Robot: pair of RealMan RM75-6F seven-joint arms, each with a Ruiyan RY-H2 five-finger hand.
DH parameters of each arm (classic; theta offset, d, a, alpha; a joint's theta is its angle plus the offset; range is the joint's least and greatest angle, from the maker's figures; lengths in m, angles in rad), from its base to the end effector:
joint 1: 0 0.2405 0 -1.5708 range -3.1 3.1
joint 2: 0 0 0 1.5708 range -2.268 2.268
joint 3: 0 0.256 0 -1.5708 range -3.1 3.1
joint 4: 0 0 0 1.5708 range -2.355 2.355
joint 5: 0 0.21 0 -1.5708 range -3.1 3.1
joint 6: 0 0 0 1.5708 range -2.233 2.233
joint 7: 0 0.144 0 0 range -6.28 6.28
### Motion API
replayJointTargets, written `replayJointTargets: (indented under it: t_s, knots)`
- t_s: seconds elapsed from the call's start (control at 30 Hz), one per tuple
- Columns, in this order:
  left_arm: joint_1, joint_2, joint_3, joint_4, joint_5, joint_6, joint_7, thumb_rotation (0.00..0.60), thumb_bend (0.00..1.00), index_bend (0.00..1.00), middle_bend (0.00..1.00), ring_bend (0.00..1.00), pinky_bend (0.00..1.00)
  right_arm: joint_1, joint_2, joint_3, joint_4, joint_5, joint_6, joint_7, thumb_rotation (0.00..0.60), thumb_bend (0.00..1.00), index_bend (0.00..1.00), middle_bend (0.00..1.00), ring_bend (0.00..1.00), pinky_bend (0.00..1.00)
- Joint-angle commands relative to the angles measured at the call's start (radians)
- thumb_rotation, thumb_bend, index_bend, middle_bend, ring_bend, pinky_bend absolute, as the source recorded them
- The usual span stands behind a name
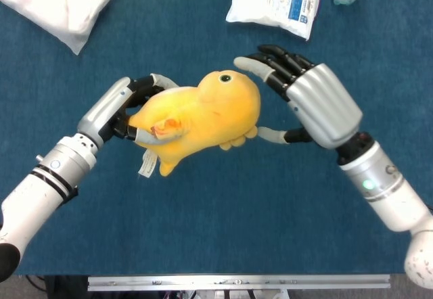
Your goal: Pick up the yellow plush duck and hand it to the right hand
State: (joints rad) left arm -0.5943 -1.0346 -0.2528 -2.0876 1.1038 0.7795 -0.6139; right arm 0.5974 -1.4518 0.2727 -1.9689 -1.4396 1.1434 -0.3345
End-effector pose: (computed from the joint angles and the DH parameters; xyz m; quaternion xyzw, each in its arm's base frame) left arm -0.1214 0.2764 0.0873 -0.4905 -0.7306 -0.4558 0.1335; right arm -0.0489 -0.2678 0.0510 0.6881 -0.3371 0.5679 0.3006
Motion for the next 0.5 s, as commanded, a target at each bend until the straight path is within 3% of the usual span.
replayJointTargets:
  t_s: [0.03,0.13,0.23,0.4,0.5]
  knots:
    - [-0.005,0.002,-0.005,-0.003,-0.007,-0.013,-0.008,0.600,0.21,0.53,0.48,0.41,0.64,0.020,-0.022,0.008,0.012,0.025,-0.012,-0.006,0.600,0.00,0.17,0.23,0.14,0.33]
    - [-0.008,0.004,-0.012,-0.003,-0.011,-0.025,-0.025,0.600,0.21,0.53,0.48,0.41,0.64,0.038,-0.045,0.010,0.017,0.050,-0.019,-0.014,0.600,0.01,0.17,0.23,0.14,0.33]
    - [-0.012,0.005,-0.017,-0.001,-0.016,-0.039,-0.036,0.600,0.21,0.53,0.48,0.41,0.64,0.049,-0.060,0.008,0.020,0.056,-0.019,-0.024,0.600,0.08,0.18,0.24,0.15,0.33]
    - [-0.011,0.013,-0.028,-0.005,-0.011,-0.055,-0.062,0.600,0.21,0.52,0.48,0.41,0.64,0.066,-0.082,0.004,0.044,0.059,-0.017,-0.022,0.600,0.39,0.37,0.37,0.28,0.51]
    - [-0.010,0.019,-0.029,-0.005,0.003,-0.070,-0.076,0.600,0.21,0.49,0.46,0.40,0.64,0.072,-0.096,0.000,0.063,0.055,-0.010,-0.006,0.600,0.51,0.49,0.44,0.37,0.61]
